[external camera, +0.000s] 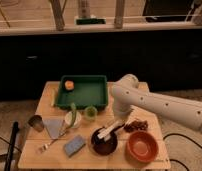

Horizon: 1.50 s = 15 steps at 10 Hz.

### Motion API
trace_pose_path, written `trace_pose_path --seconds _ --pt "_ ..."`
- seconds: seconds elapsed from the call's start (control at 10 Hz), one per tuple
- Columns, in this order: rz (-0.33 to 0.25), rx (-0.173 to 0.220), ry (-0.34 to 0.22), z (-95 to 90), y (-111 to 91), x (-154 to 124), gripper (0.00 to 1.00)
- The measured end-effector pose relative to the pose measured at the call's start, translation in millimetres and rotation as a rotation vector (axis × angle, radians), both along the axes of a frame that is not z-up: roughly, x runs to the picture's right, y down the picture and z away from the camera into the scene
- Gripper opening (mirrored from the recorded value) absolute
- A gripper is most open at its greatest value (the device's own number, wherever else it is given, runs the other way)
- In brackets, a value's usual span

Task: Wipe purple bowl with brush

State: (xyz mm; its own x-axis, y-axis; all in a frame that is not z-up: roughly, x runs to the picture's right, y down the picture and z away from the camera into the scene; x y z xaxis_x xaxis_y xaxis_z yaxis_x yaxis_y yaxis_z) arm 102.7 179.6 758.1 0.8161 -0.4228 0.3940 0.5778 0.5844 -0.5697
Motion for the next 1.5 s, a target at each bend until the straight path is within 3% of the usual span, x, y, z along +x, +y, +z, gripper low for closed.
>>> trace_pose_path --seconds 0.2,0.4,0.8,1.1,1.5 --pt "-0.044 -0.032 -0.052 -2.4 13 -23 0.0" --pt "-0.05 -0.041 -0.066 -14.9 27 -24 0.0" --pt "0.013 -0.037 -0.016 -26.5 33 24 0.0" --pt "0.055 -0.008 0.032 -19.2 18 45 0.0" --pt "0.012 0.001 0.021 -0.9 -6 21 0.0"
